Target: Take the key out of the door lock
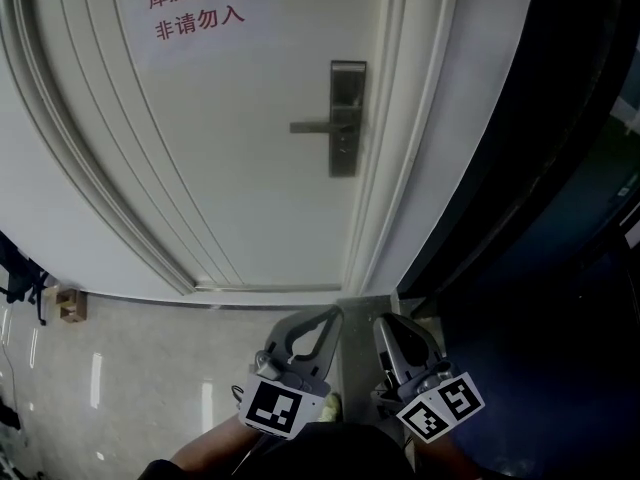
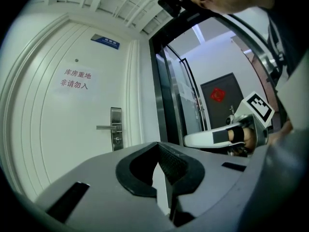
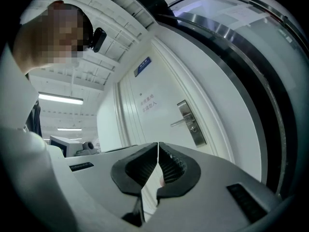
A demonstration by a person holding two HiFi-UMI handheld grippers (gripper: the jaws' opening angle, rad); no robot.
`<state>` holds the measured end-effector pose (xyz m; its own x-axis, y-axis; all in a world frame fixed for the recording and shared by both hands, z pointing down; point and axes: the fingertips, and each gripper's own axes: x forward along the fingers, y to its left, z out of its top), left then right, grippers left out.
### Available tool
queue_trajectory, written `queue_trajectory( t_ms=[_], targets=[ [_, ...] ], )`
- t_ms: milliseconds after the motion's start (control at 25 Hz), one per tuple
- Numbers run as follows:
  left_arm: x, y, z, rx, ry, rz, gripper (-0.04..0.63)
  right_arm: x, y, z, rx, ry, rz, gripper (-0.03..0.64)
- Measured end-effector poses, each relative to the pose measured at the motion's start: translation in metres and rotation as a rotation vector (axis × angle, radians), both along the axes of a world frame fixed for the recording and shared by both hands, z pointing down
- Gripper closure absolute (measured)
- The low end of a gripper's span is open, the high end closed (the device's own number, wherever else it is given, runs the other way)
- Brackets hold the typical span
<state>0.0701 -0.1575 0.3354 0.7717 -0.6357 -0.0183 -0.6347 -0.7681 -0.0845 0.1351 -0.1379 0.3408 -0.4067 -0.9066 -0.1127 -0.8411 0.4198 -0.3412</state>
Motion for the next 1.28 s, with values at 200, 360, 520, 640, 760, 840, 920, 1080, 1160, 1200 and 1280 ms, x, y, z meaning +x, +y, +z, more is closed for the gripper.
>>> queue_trajectory(
  t_ms=[200,360,520,640,760,840,920,1080,1160,1200,1280],
  targets=[
    [0.019,-0.04,0.0,0.013,-0.019,-0.033,0.591,0.023,-0.03,0.003,-0.014,-0.016,0.0,0.6],
    [0.029,-0.069,-0.004,0.035,-0.017,-0.043,0.591,0.033,-0.051,0.004,-0.019,-0.023,0.004,0.6],
    [0.038,-0.099,-0.002,-0.028,0.033,-0.031,0.591,0.043,-0.07,0.007,-0.022,-0.027,0.024,0.6],
    [0.045,-0.133,0.005,-0.165,0.147,0.008,0.591,0.053,-0.086,0.006,-0.017,-0.032,0.053,0.6],
    [0.046,-0.176,0.012,-0.303,0.288,0.021,0.59,0.057,-0.102,0.002,-0.008,-0.028,0.069,0.6],
    [0.048,-0.205,0.02,-0.42,0.397,0.034,0.589,0.057,-0.114,0.0,-0.002,-0.03,0.071,0.6],
    [0.051,-0.231,0.029,-0.532,0.494,0.052,0.589,0.051,-0.124,0.0,0.005,-0.029,0.062,0.6],
    [0.058,-0.269,0.036,-0.64,0.611,0.07,0.589,0.037,-0.143,0.0,0.021,-0.01,0.033,0.6],
    [0.063,-0.282,0.037,-0.671,0.644,0.085,0.589,0.032,-0.151,0.001,0.018,-0.011,0.018,0.6],
    [0.066,-0.288,0.037,-0.684,0.656,0.09,0.589,0.03,-0.155,0.002,0.014,-0.01,0.012,0.6],
    [0.069,-0.3,0.039,-0.715,0.686,0.091,0.589,0.029,-0.162,0.005,0.005,-0.009,0.01,0.6]
  ],
)
